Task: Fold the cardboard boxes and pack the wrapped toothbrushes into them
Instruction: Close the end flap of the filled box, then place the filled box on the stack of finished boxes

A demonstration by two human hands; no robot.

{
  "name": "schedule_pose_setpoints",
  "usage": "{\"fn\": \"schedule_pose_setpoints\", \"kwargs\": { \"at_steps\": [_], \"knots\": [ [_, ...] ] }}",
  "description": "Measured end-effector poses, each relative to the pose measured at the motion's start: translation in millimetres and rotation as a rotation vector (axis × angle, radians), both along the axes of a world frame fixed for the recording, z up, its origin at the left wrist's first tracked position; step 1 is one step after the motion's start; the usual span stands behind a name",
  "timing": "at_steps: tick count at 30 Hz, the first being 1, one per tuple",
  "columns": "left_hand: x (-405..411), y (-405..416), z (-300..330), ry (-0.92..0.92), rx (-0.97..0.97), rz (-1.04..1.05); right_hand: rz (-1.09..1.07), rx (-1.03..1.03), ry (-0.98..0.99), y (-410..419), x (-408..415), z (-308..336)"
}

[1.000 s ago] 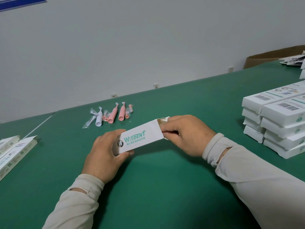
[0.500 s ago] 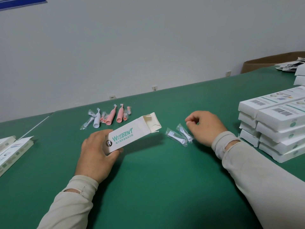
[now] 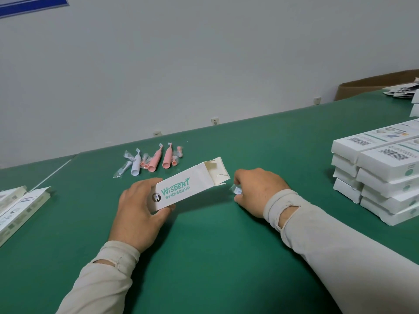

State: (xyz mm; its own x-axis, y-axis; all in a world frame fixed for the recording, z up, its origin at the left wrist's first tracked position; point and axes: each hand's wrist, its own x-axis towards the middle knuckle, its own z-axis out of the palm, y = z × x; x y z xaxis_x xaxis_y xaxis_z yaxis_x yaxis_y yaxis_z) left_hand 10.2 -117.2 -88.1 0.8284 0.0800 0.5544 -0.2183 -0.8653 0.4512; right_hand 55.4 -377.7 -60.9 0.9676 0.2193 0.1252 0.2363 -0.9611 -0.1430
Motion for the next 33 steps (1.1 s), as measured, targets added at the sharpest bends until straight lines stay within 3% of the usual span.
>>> {"fn": "schedule_pose_setpoints", "kwargs": {
  "at_steps": [3,5,10,12,14,27,33],
  "knots": [
    [0.3,0.1,-0.6,0.005,0.009,0.006,0.0,-0.04,0.006,1.5,-2.2,4.2],
    [1.0,1.9,-1.0,0.005,0.02,0.019,-0.005,0.088,-0.011,-3.9,-2.5,7.9],
    [0.5,1.2,0.1,-0.002,-0.003,0.027,0.036,1.089,-0.108,-25.6,-8.3,23.0],
    [-0.2,-0.8,-0.3,-0.002,0.005,0.017,0.126,1.336,-0.144,-20.8,-14.3,25.8],
    [-0.6,-1.2,-0.6,0.012,0.008,0.005,0.172,1.426,-0.184,-12.4,-18.1,25.3],
    [-0.6,-0.9,-0.9,0.017,0.014,-0.037,0.16,1.136,-0.205,0.2,-13.9,3.4],
    [-1.0,-1.8,-1.5,0.028,0.022,-0.037,0.221,0.787,-0.398,-0.6,-20.4,8.6]
  ]
}}
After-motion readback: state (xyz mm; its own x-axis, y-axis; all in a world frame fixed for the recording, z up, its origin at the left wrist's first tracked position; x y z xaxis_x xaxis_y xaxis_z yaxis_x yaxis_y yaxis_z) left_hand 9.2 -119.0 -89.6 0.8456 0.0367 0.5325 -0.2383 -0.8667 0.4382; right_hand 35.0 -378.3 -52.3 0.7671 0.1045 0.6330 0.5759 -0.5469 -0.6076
